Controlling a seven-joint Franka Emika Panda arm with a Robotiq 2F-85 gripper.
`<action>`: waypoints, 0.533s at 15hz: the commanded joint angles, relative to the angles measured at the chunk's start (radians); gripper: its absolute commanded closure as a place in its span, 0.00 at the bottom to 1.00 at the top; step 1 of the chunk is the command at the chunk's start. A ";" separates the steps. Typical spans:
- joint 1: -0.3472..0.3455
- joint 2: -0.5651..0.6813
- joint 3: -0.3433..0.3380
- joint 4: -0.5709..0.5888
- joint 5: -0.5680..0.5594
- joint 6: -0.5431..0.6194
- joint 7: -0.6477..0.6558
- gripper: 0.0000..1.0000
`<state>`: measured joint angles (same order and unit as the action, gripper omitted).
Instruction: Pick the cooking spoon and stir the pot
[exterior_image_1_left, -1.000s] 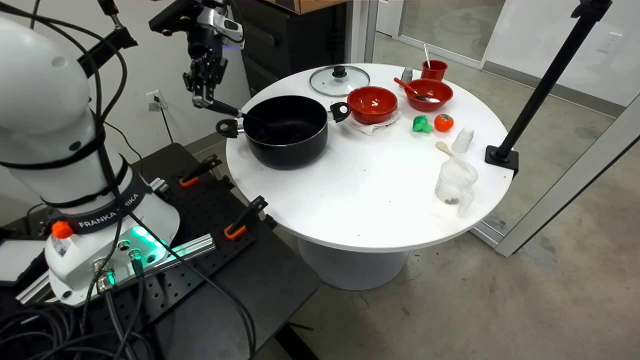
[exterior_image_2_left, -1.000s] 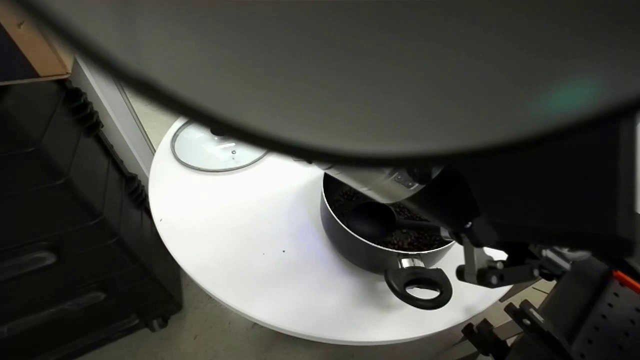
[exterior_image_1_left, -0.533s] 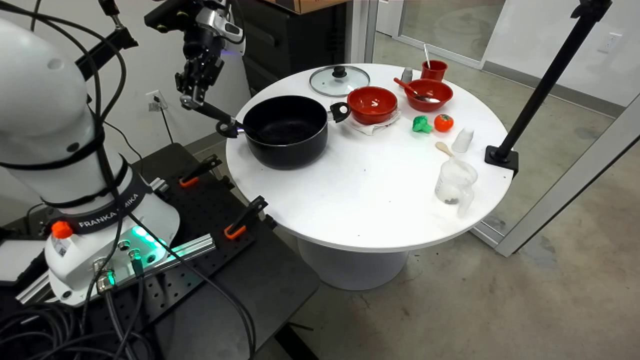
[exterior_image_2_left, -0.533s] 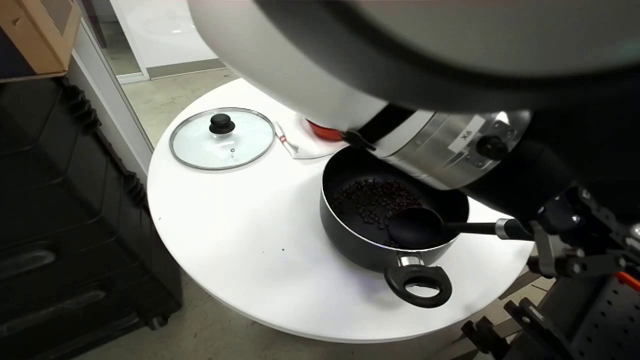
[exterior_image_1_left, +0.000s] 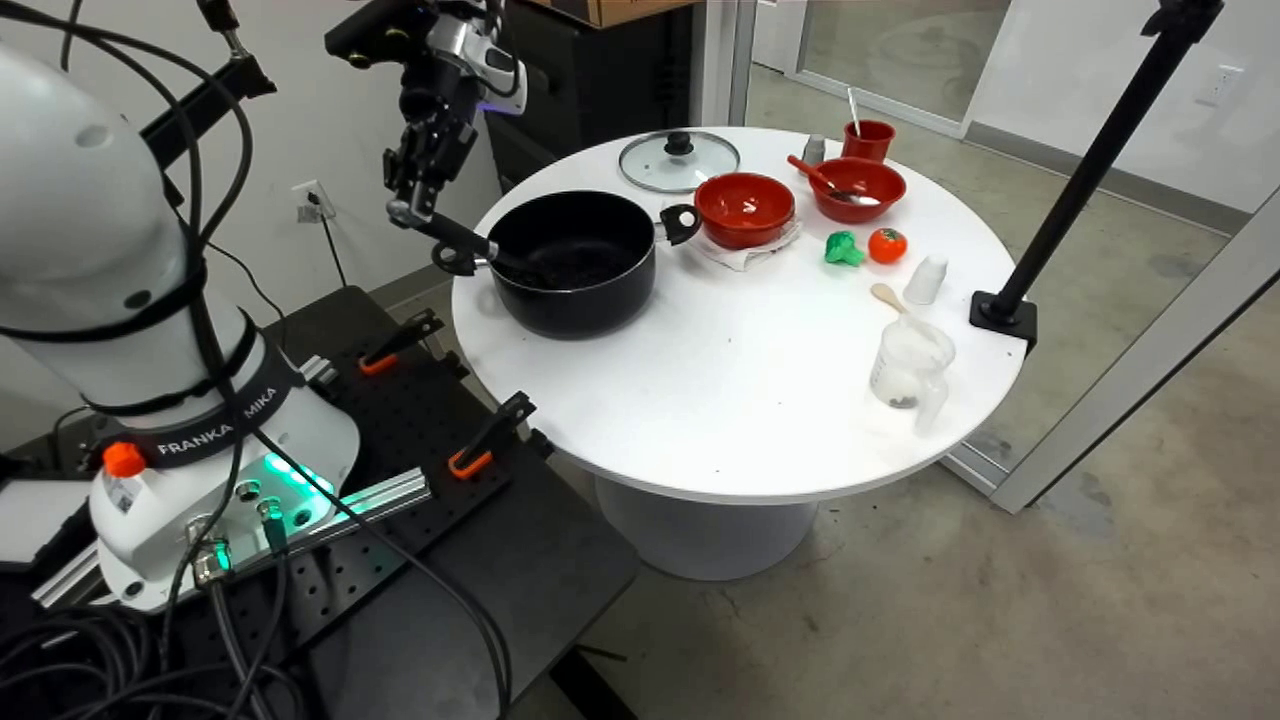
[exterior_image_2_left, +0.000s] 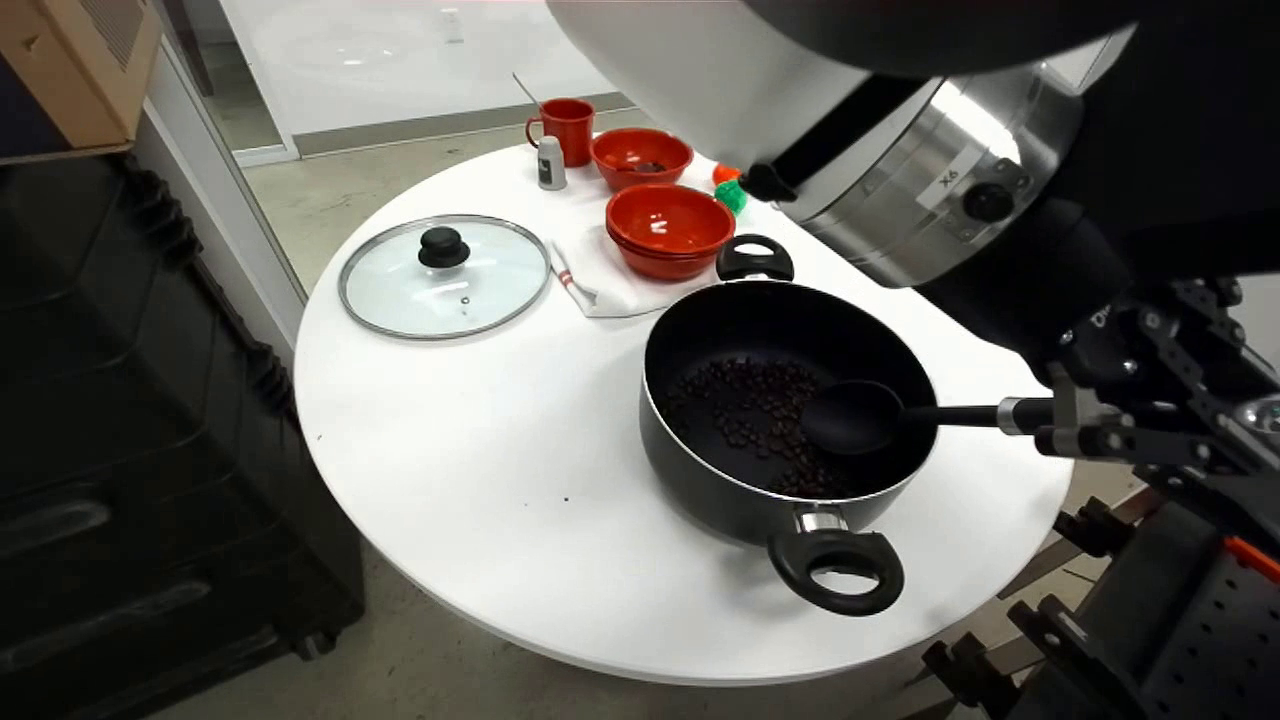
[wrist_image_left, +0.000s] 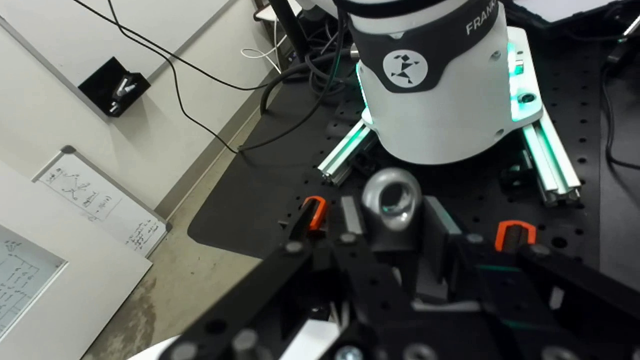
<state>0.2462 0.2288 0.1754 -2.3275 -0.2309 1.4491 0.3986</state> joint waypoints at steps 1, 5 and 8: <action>-0.021 0.011 -0.024 0.022 -0.001 0.055 0.007 0.92; -0.027 0.032 -0.033 0.040 0.000 0.116 0.010 0.92; -0.020 0.039 -0.030 0.049 0.002 0.131 0.011 0.92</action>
<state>0.2173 0.2524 0.1455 -2.2998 -0.2311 1.5702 0.3989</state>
